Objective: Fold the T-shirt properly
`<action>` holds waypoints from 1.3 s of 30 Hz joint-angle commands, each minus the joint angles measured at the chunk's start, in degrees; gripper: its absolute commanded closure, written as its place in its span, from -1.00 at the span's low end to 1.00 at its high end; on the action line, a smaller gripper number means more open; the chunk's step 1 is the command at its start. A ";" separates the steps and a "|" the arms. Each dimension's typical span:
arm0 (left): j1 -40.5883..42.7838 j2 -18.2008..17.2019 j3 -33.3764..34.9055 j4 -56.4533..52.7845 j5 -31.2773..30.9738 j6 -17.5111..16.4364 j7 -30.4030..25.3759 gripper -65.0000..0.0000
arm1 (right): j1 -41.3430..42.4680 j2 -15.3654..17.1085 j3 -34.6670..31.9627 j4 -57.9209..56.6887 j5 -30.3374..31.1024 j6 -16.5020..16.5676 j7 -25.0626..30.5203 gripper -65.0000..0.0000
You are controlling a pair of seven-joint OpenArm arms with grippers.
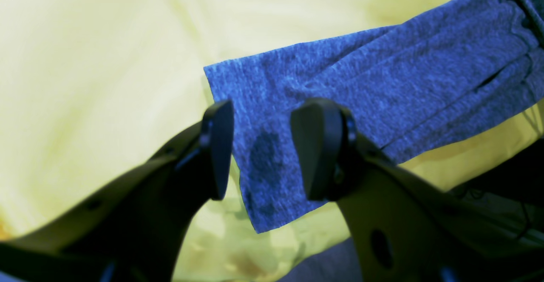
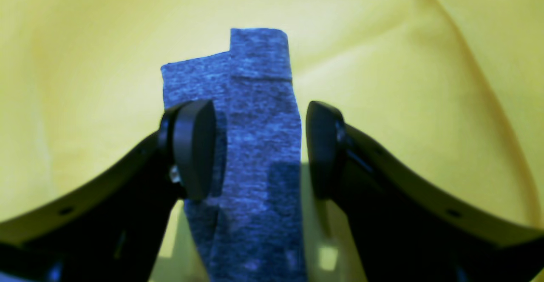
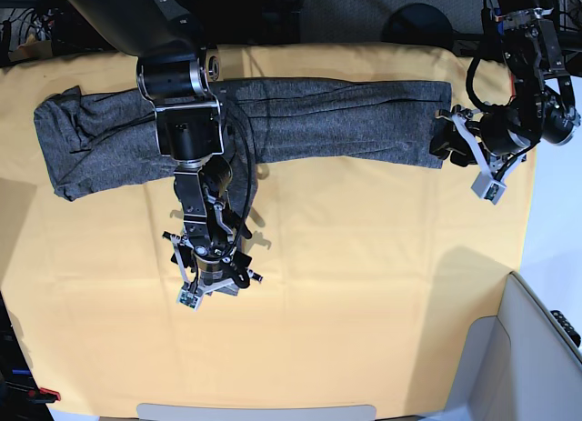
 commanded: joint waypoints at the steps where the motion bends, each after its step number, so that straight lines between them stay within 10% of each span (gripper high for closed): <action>1: -0.73 -0.89 -0.36 0.73 -0.70 -0.18 -0.54 0.26 | 1.70 -0.22 0.21 0.80 -1.39 -0.64 0.28 -0.04; 24: -0.73 -0.89 -0.36 0.82 -0.70 -0.18 -0.54 0.26 | 1.79 -0.22 -0.06 -2.80 -5.35 -3.27 0.19 -0.02; 31: -0.55 -0.89 -0.36 0.82 -0.70 -0.18 -0.54 0.26 | 1.62 -0.22 -0.15 -2.80 -5.44 -3.18 0.01 0.95; 39: -0.38 -0.89 -0.36 0.82 -0.70 -0.18 -0.54 0.26 | -1.55 -0.22 -2.08 5.72 -5.44 -3.18 0.01 1.00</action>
